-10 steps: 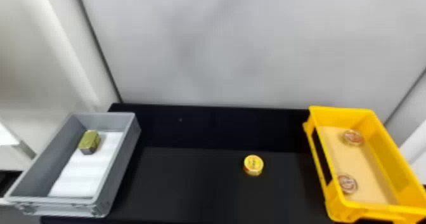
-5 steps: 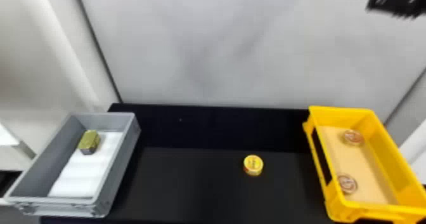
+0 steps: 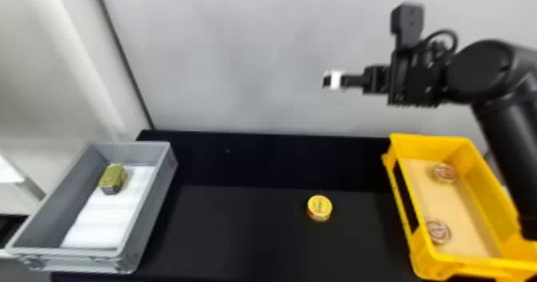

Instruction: Pick up the round yellow can and place it in the yellow rectangular box

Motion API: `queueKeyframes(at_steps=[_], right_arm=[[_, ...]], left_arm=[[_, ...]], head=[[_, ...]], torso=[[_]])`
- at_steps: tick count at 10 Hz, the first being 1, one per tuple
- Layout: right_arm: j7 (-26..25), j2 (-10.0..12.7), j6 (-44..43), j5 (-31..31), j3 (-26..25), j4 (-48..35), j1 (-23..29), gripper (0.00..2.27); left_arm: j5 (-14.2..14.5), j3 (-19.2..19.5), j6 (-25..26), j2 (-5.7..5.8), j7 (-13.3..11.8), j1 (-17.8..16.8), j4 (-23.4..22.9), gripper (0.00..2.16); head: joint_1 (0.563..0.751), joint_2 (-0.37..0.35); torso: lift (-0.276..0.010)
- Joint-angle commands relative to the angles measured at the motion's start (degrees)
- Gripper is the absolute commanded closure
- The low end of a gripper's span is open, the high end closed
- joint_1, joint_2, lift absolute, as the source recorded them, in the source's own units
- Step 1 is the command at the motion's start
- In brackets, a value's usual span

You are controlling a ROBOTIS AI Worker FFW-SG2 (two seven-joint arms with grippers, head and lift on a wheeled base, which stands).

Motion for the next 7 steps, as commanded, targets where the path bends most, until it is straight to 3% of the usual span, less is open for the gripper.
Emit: queueKeyframes(at_steps=[1,2,5,7], right_arm=[[2.3,1.3,2.7,0.0,1.8,4.2,2.9,0.00],[3.0,1.5,3.7,0.1,2.4,5.5,3.9,0.00],[5.1,1.4,4.5,0.1,4.3,9.8,7.0,0.00],[9.6,1.5,4.3,4.3,6.7,13.0,7.9,0.01]], left_arm=[[0.0,-0.6,-0.3,-0.17,0.7,-0.3,0.3,0.13],[0.0,-0.9,-0.7,-0.17,1.2,-0.3,0.4,0.06],[-0.3,-1.1,-1.9,-0.43,1.6,-0.5,0.8,0.18],[-0.4,-1.2,-2.5,-0.61,1.9,-0.6,1.0,0.18]], head=[[0.694,0.054],[0.694,0.054],[0.694,0.054],[0.694,0.054]], torso=[[-0.003],[-0.003],[-0.003],[-0.003]])
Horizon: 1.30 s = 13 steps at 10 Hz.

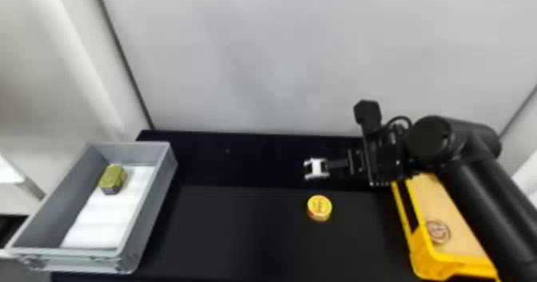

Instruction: Pick up the round yellow can and place it in the yellow rectangular box

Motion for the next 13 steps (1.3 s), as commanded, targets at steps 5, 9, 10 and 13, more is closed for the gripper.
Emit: queueKeyframes(at_steps=[5,9,10,13], right_arm=[[29.3,7.3,-13.4,40.5,0.1,19.1,-2.0,0.00],[29.2,9.2,-20.6,40.7,-0.1,27.6,-2.8,0.00],[29.2,9.7,-21.6,40.7,0.0,28.8,-2.8,0.00],[29.7,10.3,-23.5,40.7,1.1,30.8,-2.9,0.00]], left_arm=[[-0.1,-1.2,-0.9,-0.20,0.2,-0.7,0.9,0.18],[-0.3,-2.2,-2.3,-0.64,0.3,-1.2,1.9,0.18],[-0.3,-2.5,-2.4,-0.64,0.3,-1.4,2.0,0.18],[-0.5,-3.3,-2.7,-0.64,0.3,-2.0,2.4,0.18]], head=[[0.694,0.054],[0.694,0.054],[0.694,0.054],[0.694,0.054]], torso=[[-0.003],[-0.003],[-0.003],[-0.003]])
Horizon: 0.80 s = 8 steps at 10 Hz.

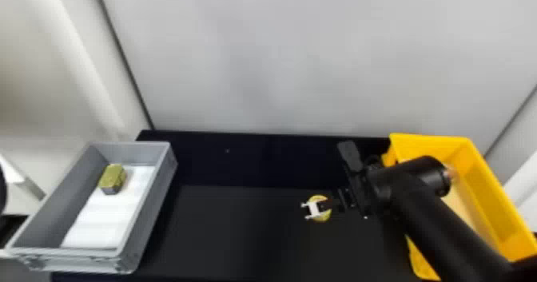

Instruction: Pick up the round yellow can and place it in the yellow rectangular box

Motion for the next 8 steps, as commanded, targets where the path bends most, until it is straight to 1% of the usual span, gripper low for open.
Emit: queueKeyframes(at_steps=[1,6,8], right_arm=[[0.1,-0.1,-1.0,0.0,1.6,0.8,-0.3,0.00],[0.2,-0.8,-3.1,0.0,2.4,2.6,-0.4,0.00],[0.2,-0.6,-4.7,-0.1,2.9,3.8,-0.4,0.00]], left_arm=[[-0.1,-0.4,-0.3,0.01,0.0,-0.3,0.2,0.18],[-0.1,-0.8,-0.9,-0.08,-0.2,-0.4,0.2,0.18],[-0.2,-1.1,-1.2,-0.08,-0.2,-0.6,0.4,0.18]], head=[[0.694,0.054],[0.694,0.054],[0.694,0.054]], torso=[[-0.003],[-0.003],[-0.003]])
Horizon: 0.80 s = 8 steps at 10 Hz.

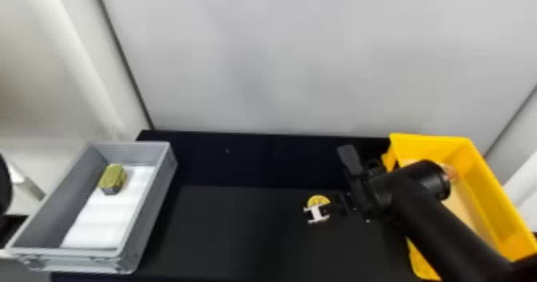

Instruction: Pick up the round yellow can and place it in the yellow rectangular box

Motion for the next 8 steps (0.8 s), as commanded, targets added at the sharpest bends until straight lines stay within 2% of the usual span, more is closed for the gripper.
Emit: queueKeyframes(at_steps=[1,4,5,7,8], right_arm=[[0.0,0.1,-2.5,-0.2,0.4,1.9,0.0,0.00],[0.0,0.9,-6.2,-0.3,0.6,4.2,0.4,0.00],[0.0,0.9,-6.3,-0.3,1.0,4.2,0.3,0.16],[-1.0,0.8,-5.4,0.0,1.4,3.3,0.3,0.65],[-0.9,0.7,-5.0,0.0,1.4,2.7,0.5,0.73]], left_arm=[[0.0,-0.3,-0.6,-0.17,0.0,0.0,0.3,0.18],[0.0,-0.3,-1.2,-0.09,-0.2,0.1,0.3,0.18],[0.0,-0.3,-1.2,-0.09,-0.4,0.1,0.4,0.18],[-0.1,-0.3,-1.2,-0.09,-0.5,0.1,0.4,0.18],[-0.1,-0.2,-1.2,-0.09,-0.5,0.2,0.4,0.18]], head=[[0.694,0.054],[0.694,0.054],[0.694,0.054],[0.694,0.054],[0.694,0.054]], torso=[[-0.003],[-0.003],[-0.003],[-0.003],[-0.003]])
